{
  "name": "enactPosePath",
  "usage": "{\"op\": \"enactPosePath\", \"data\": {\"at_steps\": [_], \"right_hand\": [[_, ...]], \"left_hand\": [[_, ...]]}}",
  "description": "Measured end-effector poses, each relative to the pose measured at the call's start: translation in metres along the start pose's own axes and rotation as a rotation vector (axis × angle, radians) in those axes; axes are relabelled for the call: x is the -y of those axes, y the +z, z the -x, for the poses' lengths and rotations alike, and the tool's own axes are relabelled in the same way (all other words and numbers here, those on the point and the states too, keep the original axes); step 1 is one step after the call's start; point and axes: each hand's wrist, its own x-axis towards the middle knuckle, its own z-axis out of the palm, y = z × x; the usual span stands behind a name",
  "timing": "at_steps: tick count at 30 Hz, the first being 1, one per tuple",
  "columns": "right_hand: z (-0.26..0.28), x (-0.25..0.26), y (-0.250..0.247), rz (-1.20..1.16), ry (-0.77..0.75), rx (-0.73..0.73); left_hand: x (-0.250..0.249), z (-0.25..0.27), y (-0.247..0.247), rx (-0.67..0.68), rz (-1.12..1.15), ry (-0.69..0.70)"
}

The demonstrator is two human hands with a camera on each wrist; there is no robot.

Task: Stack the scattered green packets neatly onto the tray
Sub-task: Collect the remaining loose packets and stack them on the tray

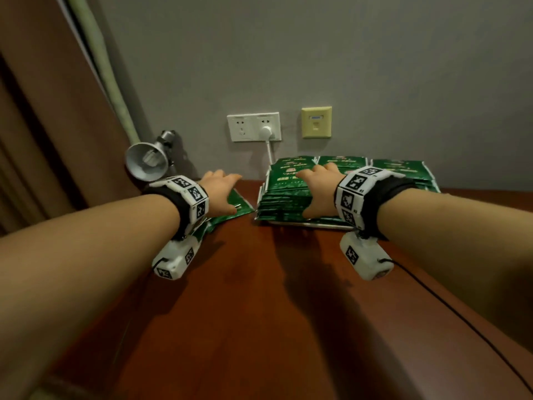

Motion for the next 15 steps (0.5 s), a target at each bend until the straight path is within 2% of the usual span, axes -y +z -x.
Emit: {"op": "enactPosePath", "data": {"at_steps": [7, 13, 15], "right_hand": [[-0.002, 0.105, 0.031, -0.112, -0.188, 0.070], [-0.034, 0.168, 0.077, -0.020, -0.165, 0.193], [-0.046, 0.177, 0.076, 0.024, -0.137, 0.202]], "left_hand": [[0.078, 0.064, 0.050, 0.041, -0.005, -0.191], [0.105, 0.059, 0.096, 0.060, 0.073, -0.243], [0.110, 0.048, 0.098, 0.040, 0.095, -0.247]]}}
